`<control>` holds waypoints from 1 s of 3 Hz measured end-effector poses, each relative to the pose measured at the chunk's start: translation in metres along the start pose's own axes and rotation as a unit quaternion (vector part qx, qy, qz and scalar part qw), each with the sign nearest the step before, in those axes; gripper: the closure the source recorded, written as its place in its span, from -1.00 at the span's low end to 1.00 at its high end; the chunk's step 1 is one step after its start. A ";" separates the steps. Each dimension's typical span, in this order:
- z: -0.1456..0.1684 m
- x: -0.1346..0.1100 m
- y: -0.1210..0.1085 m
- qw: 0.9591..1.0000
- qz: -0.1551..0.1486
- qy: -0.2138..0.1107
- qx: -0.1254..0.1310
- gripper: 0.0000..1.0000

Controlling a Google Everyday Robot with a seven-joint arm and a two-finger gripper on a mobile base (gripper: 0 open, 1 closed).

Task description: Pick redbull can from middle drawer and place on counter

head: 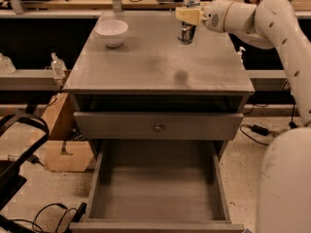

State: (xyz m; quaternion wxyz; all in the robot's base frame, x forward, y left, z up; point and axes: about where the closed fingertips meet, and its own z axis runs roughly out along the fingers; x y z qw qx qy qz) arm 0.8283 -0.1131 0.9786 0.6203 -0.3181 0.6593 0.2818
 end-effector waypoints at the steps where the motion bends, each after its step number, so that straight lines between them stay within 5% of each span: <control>1: 0.029 -0.002 -0.035 0.999 -0.016 -0.025 0.031 1.00; 3: 0.059 0.028 -0.074 0.996 -0.044 0.012 0.081 1.00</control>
Offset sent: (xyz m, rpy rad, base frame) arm 0.1315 -0.0130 -0.0113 -0.1045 -0.0998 -0.1714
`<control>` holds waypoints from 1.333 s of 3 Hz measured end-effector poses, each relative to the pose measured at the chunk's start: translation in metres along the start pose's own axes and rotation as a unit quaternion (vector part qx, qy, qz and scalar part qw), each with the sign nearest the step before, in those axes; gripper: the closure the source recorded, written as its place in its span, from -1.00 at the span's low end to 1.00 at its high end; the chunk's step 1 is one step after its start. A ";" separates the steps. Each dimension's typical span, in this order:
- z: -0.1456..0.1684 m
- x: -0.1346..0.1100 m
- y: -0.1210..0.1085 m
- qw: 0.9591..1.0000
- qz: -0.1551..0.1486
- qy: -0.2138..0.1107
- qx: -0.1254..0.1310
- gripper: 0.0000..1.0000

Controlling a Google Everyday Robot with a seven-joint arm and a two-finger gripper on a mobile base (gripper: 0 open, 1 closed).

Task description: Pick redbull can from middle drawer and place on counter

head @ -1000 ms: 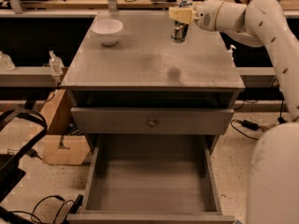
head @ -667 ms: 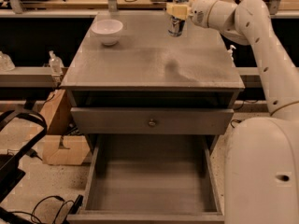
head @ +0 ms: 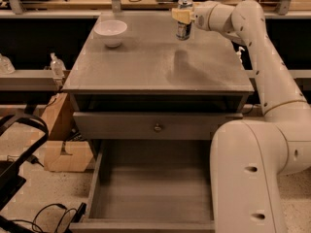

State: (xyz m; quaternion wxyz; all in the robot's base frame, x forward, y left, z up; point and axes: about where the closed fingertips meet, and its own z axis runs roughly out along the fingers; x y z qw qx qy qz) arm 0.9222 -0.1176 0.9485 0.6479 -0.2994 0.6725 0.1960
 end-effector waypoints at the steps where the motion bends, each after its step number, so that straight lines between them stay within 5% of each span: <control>1: 0.006 0.029 -0.017 1.000 0.012 -0.003 0.020 0.94; 4: 0.013 0.030 -0.010 1.000 0.012 -0.001 0.013 -0.44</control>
Offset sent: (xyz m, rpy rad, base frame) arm 0.0137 -0.0134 -0.0218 0.0182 0.0031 -0.0374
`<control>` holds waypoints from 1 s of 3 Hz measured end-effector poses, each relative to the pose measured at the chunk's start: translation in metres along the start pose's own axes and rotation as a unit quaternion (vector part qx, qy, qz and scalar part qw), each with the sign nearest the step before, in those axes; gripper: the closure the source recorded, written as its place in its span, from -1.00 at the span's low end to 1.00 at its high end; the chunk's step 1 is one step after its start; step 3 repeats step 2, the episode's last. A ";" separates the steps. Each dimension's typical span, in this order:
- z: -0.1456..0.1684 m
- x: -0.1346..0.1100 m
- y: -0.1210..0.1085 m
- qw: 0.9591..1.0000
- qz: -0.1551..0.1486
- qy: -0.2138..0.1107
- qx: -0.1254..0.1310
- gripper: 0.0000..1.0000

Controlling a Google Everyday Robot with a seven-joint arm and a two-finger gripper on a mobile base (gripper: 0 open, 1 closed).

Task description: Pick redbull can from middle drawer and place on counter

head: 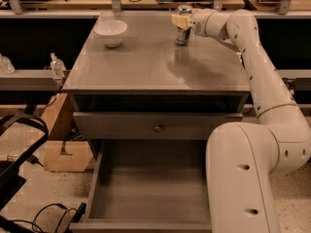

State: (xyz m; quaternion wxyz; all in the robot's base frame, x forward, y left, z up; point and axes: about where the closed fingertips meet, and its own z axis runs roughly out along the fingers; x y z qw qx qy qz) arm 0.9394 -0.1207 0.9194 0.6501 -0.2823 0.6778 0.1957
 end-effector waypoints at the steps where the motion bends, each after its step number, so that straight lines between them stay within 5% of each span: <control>1: 0.003 0.001 0.002 1.000 0.001 0.000 -0.002 -0.88; 3: 0.004 0.002 0.004 1.000 0.001 0.001 -0.003 -1.00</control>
Offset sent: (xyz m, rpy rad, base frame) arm 0.0006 0.0032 -0.0013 0.0002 0.0017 0.0036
